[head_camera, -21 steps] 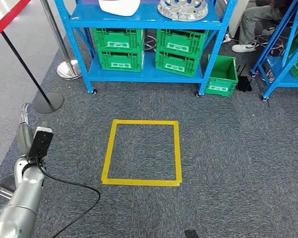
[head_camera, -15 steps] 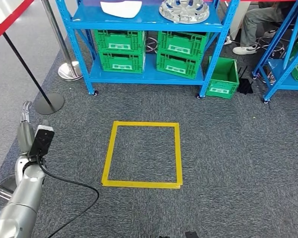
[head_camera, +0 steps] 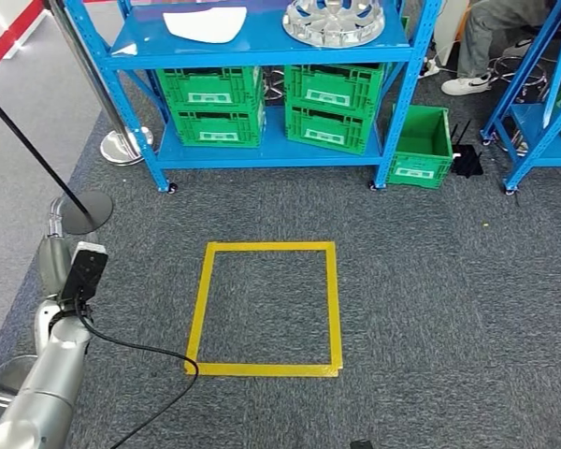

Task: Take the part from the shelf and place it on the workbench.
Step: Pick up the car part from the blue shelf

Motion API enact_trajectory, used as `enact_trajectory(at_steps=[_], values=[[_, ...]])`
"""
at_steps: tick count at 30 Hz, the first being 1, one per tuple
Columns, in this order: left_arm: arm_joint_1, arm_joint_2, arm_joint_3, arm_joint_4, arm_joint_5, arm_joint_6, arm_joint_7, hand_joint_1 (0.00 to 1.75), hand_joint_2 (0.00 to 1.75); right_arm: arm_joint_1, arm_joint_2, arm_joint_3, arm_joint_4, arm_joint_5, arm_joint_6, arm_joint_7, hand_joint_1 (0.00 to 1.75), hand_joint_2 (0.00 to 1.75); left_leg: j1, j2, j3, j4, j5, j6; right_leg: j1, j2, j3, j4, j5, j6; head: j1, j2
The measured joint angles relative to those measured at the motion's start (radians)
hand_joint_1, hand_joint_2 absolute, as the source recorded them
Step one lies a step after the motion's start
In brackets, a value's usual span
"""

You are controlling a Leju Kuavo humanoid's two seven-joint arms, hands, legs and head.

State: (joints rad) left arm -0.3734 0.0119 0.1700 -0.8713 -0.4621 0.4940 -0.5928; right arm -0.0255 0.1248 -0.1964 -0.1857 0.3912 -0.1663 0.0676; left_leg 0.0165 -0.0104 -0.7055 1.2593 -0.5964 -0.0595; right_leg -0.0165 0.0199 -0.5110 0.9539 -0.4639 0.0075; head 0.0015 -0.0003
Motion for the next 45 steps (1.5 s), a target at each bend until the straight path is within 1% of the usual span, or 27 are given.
enact_trajectory(at_steps=[1, 2, 3, 5, 6, 7, 9, 11, 12, 14, 16, 17, 18, 20, 21, 22, 24, 25, 26, 29, 31, 32, 33, 35, 37, 41, 45], values=[[0.002, 0.0, 0.0, 0.0, 0.0, 0.0, 0.0, 0.0, 0.0, 0.002, 0.0, 0.0, 0.0, 0.0, 0.0, 0.0, 0.0, 0.0, 0.0, 0.0, -0.017, -0.019, -0.035, 0.003, 0.0, 0.002, 0.028, -0.009, -0.015, 0.001, 0.0, 0.0], [0.003, 0.001, 0.0, 0.0, 0.0, 0.0, 0.0, 0.0, 0.0, 0.003, 0.0, -0.001, 0.0, 0.0, 0.0, 0.0, 0.0, 0.0, 0.0, 0.0, -0.027, -0.057, -0.033, 0.006, 0.001, 0.004, 0.058, -0.016, -0.032, 0.003, -0.001, 0.0], [0.005, 0.001, 0.0, 0.001, 0.0, 0.0, 0.0, 0.0, 0.0, 0.006, 0.0, -0.001, 0.001, 0.0, 0.0, 0.0, 0.0, 0.0, 0.0, 0.003, -0.031, -0.114, 0.025, 0.009, 0.001, 0.006, 0.083, -0.024, -0.051, 0.006, -0.002, 0.0], [0.012, 0.003, -0.001, 0.005, 0.0, 0.0, 0.001, 0.0, 0.0, 0.006, 0.0, -0.004, 0.004, 0.0, 0.0, 0.0, 0.0, 0.0, -0.002, 0.014, -0.031, -0.252, 0.223, 0.013, 0.004, 0.01, 0.128, -0.029, -0.096, 0.015, -0.007, 0.0], [0.017, 0.003, -0.001, 0.005, 0.0, 0.001, 0.002, 0.0, 0.0, 0.006, 0.0, -0.006, 0.006, 0.0, 0.001, 0.0, 0.0, 0.0, -0.003, 0.018, -0.027, -0.296, 0.295, 0.016, 0.006, 0.011, 0.15, -0.036, -0.118, 0.019, -0.008, 0.0], [0.019, 0.003, -0.002, 0.004, 0.0, 0.001, 0.004, 0.0, 0.0, 0.003, 0.0, -0.007, 0.007, 0.0, 0.001, 0.0, 0.0, 0.0, -0.003, 0.019, -0.02, -0.318, 0.322, 0.019, 0.009, 0.011, 0.173, -0.038, -0.128, 0.023, -0.01, 0.0], [0.015, 0.002, -0.004, -0.004, 0.0, 0.001, 0.008, 0.0, 0.0, -0.007, -0.001, -0.009, 0.006, 0.0, 0.001, -0.001, 0.0, 0.0, -0.002, 0.014, 0.008, -0.313, 0.299, 0.032, 0.009, 0.006, 0.183, -0.003, -0.111, 0.031, -0.004, 0.0], [0.012, 0.002, -0.005, -0.008, 0.0, -0.001, 0.013, 0.0, 0.0, -0.018, -0.001, -0.01, 0.006, 0.001, 0.002, -0.002, 0.0, 0.0, -0.003, 0.01, 0.046, -0.311, 0.273, 0.048, 0.007, -0.002, 0.111, 0.133, -0.076, 0.039, 0.001, 0.001], [0.016, 0.003, -0.004, -0.008, 0.0, -0.002, 0.015, 0.0, 0.0, -0.02, 0.0, -0.01, 0.006, 0.001, 0.002, -0.002, 0.0, 0.0, -0.004, 0.01, 0.066, -0.312, 0.256, 0.055, 0.008, -0.007, 0.055, 0.21, -0.083, 0.042, 0.001, 0.001], [0.028, 0.002, -0.004, -0.008, 0.001, -0.004, 0.017, 0.0, 0.0, -0.015, 0.0, -0.01, 0.006, 0.003, 0.002, 0.001, 0.0, 0.0, -0.006, 0.009, 0.117, -0.316, 0.216, 0.063, 0.011, -0.01, -0.048, 0.304, -0.164, 0.042, 0.002, 0.001], [0.043, 0.001, -0.004, -0.007, 0.001, -0.003, 0.017, 0.0, 0.0, -0.006, 0.0, -0.01, 0.008, 0.005, 0.002, 0.004, 0.0, 0.0, -0.008, 0.004, 0.186, -0.331, 0.173, 0.066, 0.017, -0.01, -0.121, 0.296, -0.256, 0.036, 0.006, 0.001], [0.048, 0.0, -0.004, -0.006, 0.002, -0.002, 0.016, 0.0, 0.0, -0.003, 0.0, -0.011, 0.009, 0.005, 0.002, 0.004, 0.0, 0.0, -0.01, 0.002, 0.225, -0.343, 0.153, 0.067, 0.022, -0.01, -0.146, 0.26, -0.261, 0.029, 0.008, 0.001], [0.052, -0.001, -0.004, -0.005, 0.002, -0.002, 0.016, 0.0, 0.0, -0.001, 0.0, -0.011, 0.01, 0.006, 0.002, 0.005, 0.0, 0.0, -0.012, 0.001, 0.264, -0.357, 0.134, 0.067, 0.028, -0.01, -0.164, 0.206, -0.218, 0.019, 0.01, 0.0], [0.056, -0.004, -0.004, -0.001, 0.004, -0.002, 0.015, 0.0, 0.0, 0.005, -0.002, -0.012, 0.014, 0.008, 0.001, 0.006, 0.0, 0.0, -0.016, -0.002, 0.334, -0.383, 0.098, 0.066, 0.046, -0.009, -0.18, 0.073, -0.02, -0.006, 0.01, 0.0], [0.055, -0.005, -0.004, -0.002, 0.006, -0.003, 0.014, 0.0, 0.0, 0.006, -0.002, -0.013, 0.014, 0.009, 0.001, 0.007, 0.0, 0.0, -0.019, -0.005, 0.367, -0.4, 0.072, 0.064, 0.057, -0.008, -0.175, 0.02, 0.057, -0.015, 0.009, 0.0], [0.054, -0.006, -0.004, -0.005, 0.008, -0.003, 0.013, 0.0, 0.0, 0.007, -0.003, -0.013, 0.013, 0.01, 0.0, 0.008, 0.0, 0.0, -0.02, -0.008, 0.401, -0.402, 0.063, 0.061, 0.062, -0.005, -0.164, -0.016, 0.098, -0.021, 0.008, 0.0], [0.039, -0.004, -0.005, -0.016, 0.011, -0.004, 0.011, 0.0, 0.0, 0.001, -0.001, -0.014, 0.01, 0.014, -0.001, 0.008, 0.0, 0.0, -0.026, -0.01, 0.438, -0.368, 0.068, 0.053, 0.059, 0.002, -0.129, -0.036, 0.087, -0.024, 0.006, 0.0], [0.028, -0.003, -0.005, -0.021, 0.013, -0.005, 0.01, 0.0, 0.0, -0.007, 0.0, -0.014, 0.008, 0.015, -0.001, 0.008, 0.0, 0.0, -0.026, -0.007, 0.434, -0.323, 0.078, 0.047, 0.053, 0.003, -0.114, -0.038, 0.092, -0.026, 0.003, 0.0], [0.018, -0.001, -0.005, -0.024, 0.016, -0.007, 0.01, 0.0, 0.0, -0.018, 0.002, -0.014, 0.008, 0.015, -0.001, 0.007, 0.0, 0.0, -0.027, -0.004, 0.413, -0.275, 0.066, 0.039, 0.05, 0.002, -0.104, -0.036, 0.108, -0.028, 0.0, 0.0], [0.012, 0.0, -0.004, -0.031, 0.023, -0.012, 0.011, 0.0, 0.0, -0.031, 0.003, -0.014, 0.007, 0.016, 0.0, 0.007, 0.0, 0.0, -0.023, 0.001, 0.31, -0.125, -0.065, 0.02, 0.041, -0.006, -0.093, -0.022, 0.151, -0.035, -0.011, 0.0], [0.024, 0.0, -0.004, -0.031, 0.022, -0.01, 0.01, 0.0, 0.0, -0.026, 0.003, -0.014, 0.007, 0.016, 0.002, 0.006, 0.0, 0.0, -0.019, 0.001, 0.252, -0.097, -0.124, 0.015, 0.037, -0.005, -0.092, -0.006, 0.141, -0.034, -0.015, 0.0], [0.028, 0.0, -0.004, -0.031, 0.022, -0.009, 0.01, 0.0, 0.0, -0.023, 0.003, -0.014, 0.007, 0.016, 0.003, 0.004, 0.0, 0.0, -0.018, 0.001, 0.234, -0.118, -0.111, 0.014, 0.036, -0.003, -0.091, 0.0, 0.132, -0.032, -0.016, 0.0], [0.031, 0.0, -0.004, -0.031, 0.022, -0.008, 0.01, 0.0, 0.0, -0.02, 0.004, -0.014, 0.007, 0.016, 0.004, 0.002, 0.0, 0.0, -0.017, 0.002, 0.223, -0.16, -0.066, 0.013, 0.035, -0.002, -0.089, 0.007, 0.124, -0.03, -0.016, 0.0], [0.036, 0.0, -0.004, -0.03, 0.022, -0.008, 0.01, 0.0, 0.0, -0.015, 0.004, -0.014, 0.008, 0.016, 0.005, -0.003, 0.0, 0.0, -0.015, 0.006, 0.206, -0.262, 0.073, 0.014, 0.035, 0.002, -0.09, 0.017, 0.109, -0.023, -0.017, 0.0], [0.047, -0.001, -0.004, -0.029, 0.022, -0.009, 0.012, 0.0, 0.0, -0.012, 0.004, -0.015, 0.009, 0.016, 0.005, -0.01, 0.0, 0.0, -0.016, 0.008, 0.192, -0.31, 0.153, 0.028, 0.037, 0.006, -0.096, 0.021, 0.104, -0.013, -0.019, 0.0], [0.048, -0.005, -0.004, -0.033, 0.014, -0.01, 0.026, 0.0, 0.0, -0.013, 0.004, -0.016, 0.008, 0.016, 0.005, -0.026, 0.0, 0.0, -0.011, 0.007, 0.196, -0.314, 0.153, 0.056, 0.037, 0.002, -0.119, 0.054, 0.077, 0.008, -0.014, 0.0], [0.039, -0.005, -0.004, -0.036, 0.002, -0.01, 0.039, 0.0, 0.0, -0.019, 0.004, -0.017, 0.008, 0.018, 0.005, -0.033, 0.0, 0.0, -0.009, 0.008, 0.218, -0.316, 0.131, 0.072, 0.028, -0.01, -0.26, 0.311, -0.006, 0.026, -0.004, 0.0]])
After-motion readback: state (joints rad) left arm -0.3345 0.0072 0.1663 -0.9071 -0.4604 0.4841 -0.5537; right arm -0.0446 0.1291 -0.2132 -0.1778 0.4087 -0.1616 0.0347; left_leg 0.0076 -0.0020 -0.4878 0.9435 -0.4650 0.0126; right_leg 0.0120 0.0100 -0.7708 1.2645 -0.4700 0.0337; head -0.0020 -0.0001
